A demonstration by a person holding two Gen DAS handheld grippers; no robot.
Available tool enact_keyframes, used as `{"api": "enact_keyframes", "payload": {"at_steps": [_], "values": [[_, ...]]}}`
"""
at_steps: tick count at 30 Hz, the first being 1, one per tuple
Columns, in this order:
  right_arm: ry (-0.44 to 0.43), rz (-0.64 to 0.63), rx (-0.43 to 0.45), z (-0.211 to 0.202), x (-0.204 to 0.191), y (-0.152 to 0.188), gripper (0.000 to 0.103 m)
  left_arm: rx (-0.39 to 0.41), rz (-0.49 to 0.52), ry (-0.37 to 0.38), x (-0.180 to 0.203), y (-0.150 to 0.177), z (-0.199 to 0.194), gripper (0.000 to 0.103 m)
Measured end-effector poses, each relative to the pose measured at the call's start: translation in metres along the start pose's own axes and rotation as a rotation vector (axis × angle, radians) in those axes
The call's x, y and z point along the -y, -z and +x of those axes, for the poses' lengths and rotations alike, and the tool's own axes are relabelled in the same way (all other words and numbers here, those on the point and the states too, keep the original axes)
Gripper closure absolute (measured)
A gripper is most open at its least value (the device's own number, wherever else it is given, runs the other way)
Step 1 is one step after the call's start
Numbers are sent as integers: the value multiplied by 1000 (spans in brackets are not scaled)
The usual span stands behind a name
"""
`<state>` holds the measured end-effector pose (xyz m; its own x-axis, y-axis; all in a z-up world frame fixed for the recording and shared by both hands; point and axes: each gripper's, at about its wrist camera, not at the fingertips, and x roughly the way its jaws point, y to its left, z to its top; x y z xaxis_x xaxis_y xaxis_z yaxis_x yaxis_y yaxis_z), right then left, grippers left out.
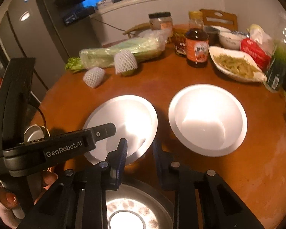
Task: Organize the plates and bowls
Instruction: 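Grasp the white plate rim with the left gripper and lift it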
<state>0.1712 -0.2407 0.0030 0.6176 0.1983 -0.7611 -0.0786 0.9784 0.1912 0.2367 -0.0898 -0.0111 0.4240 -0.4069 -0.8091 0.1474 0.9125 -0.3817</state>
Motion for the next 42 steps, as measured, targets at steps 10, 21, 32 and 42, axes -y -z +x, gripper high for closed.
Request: {"api": "enact_keyframes", "payload": {"at_steps": [10,21,32,42], "values": [[-22,-13,55,-21,-7,-6,76,58,18,-2,8,7,-35,75],[-40,-25,112,-56,-13,4,76,105,64,11,24,23,-73,75],[-24,-44,173,-100,-19,26,76,144,137,42,50,46,-106,75],[-11,-24,170,-116,-19,54,76,103,189,51,54,70,-106,75]]}}
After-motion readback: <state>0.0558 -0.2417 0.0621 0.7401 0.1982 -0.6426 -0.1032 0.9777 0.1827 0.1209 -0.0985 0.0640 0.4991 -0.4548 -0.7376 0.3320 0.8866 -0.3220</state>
